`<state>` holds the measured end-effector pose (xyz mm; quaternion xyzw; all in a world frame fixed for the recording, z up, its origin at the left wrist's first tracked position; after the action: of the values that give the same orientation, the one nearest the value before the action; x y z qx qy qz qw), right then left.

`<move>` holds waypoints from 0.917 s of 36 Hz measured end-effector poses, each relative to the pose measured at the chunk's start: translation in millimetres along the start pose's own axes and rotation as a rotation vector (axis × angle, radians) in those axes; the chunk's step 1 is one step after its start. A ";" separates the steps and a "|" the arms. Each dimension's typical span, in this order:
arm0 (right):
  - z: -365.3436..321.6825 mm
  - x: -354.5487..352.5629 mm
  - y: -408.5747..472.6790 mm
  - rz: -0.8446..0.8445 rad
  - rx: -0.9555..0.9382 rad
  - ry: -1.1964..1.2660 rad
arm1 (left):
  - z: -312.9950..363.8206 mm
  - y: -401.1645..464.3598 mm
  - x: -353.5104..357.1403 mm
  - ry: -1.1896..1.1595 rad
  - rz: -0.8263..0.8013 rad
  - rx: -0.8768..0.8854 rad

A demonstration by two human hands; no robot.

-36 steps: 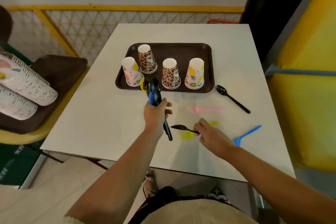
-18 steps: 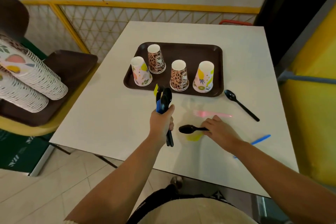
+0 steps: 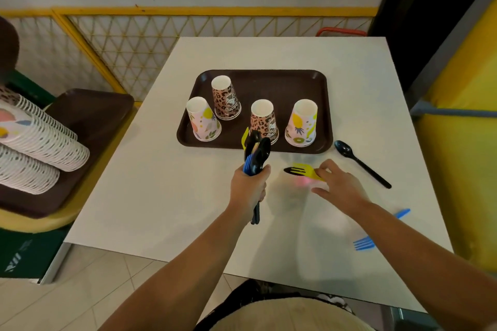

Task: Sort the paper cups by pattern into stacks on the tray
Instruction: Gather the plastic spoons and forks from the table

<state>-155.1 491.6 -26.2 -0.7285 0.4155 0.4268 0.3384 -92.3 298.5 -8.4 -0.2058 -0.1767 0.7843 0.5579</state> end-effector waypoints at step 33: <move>102.2 -40.4 -2.8 0.254 0.442 0.144 | 1.3 25.2 66.6 0.173 -0.251 -0.016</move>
<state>-199.2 592.2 -30.8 -0.6075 0.6096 0.3119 0.4024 -132.8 353.6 -28.5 -0.2535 -0.1585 0.6865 0.6629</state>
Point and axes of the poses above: each hand's wrist, its own y-axis towards the middle knuckle, its own x-axis out of the palm, z = x × y, the point moved 10 cm from there along y, towards the middle knuckle, and after that the axes turned 9 degrees about y, right-handed, at the moved point
